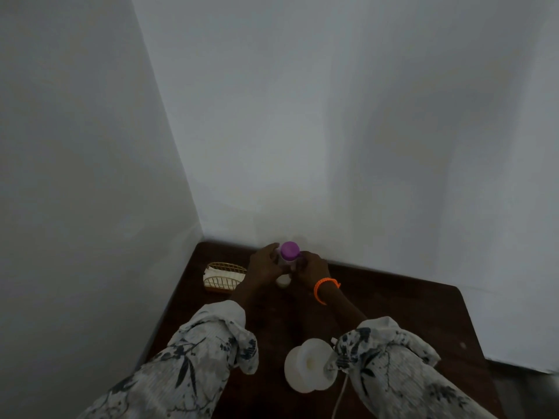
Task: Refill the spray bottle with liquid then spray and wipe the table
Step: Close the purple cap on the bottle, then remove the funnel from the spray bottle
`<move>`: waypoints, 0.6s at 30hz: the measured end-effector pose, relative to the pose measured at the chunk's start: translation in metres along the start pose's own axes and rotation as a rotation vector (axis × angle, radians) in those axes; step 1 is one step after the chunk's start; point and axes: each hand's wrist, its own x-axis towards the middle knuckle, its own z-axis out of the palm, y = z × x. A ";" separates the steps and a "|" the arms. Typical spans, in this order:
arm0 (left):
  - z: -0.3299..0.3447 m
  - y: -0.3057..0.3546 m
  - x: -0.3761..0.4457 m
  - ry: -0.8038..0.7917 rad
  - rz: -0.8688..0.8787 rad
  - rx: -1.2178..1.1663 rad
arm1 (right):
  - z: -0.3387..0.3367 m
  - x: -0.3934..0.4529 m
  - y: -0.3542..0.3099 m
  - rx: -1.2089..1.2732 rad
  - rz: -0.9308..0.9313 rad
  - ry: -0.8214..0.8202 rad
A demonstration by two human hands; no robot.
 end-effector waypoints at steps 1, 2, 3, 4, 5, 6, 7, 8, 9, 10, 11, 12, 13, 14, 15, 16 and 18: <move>0.000 -0.002 -0.003 -0.002 -0.021 0.011 | -0.002 -0.003 0.002 -0.002 -0.014 0.010; 0.001 -0.003 -0.006 0.002 -0.036 0.030 | -0.004 -0.005 0.004 0.008 -0.022 0.018; 0.002 -0.006 -0.011 0.015 -0.054 0.031 | -0.007 -0.010 0.008 0.024 -0.024 0.026; 0.002 -0.007 -0.018 0.046 -0.075 0.034 | -0.010 -0.015 0.010 0.041 -0.014 0.033; 0.004 -0.008 -0.026 0.086 -0.095 0.012 | -0.014 -0.021 0.015 0.050 0.001 0.045; 0.005 -0.009 -0.034 0.119 -0.129 -0.007 | -0.018 -0.028 0.018 0.057 0.023 0.054; 0.006 -0.011 -0.043 0.135 -0.161 -0.042 | -0.021 -0.035 0.022 0.067 0.040 0.059; 0.008 -0.013 -0.052 0.128 -0.200 -0.059 | -0.026 -0.044 0.026 0.082 0.058 0.061; 0.011 -0.017 -0.062 0.110 -0.238 -0.078 | -0.030 -0.053 0.029 0.097 0.065 0.070; 0.013 -0.016 -0.074 0.088 -0.277 -0.080 | -0.034 -0.063 0.032 0.108 0.072 0.077; 0.016 -0.015 -0.085 0.073 -0.313 -0.091 | -0.038 -0.074 0.035 0.114 0.068 0.087; 0.019 -0.014 -0.096 0.064 -0.344 -0.117 | -0.041 -0.084 0.038 0.114 0.069 0.094; 0.021 -0.012 -0.109 0.055 -0.371 -0.168 | -0.043 -0.095 0.042 0.118 0.073 0.100; 0.023 -0.010 -0.121 0.043 -0.396 -0.239 | -0.045 -0.107 0.046 0.119 0.085 0.107; 0.024 -0.008 -0.133 0.030 -0.417 -0.297 | -0.045 -0.118 0.050 0.117 0.102 0.109; 0.025 -0.007 -0.144 0.018 -0.436 -0.346 | -0.045 -0.130 0.054 0.106 0.121 0.100; 0.027 -0.008 -0.162 -0.020 -0.446 -0.390 | -0.041 -0.152 0.061 0.066 0.146 0.058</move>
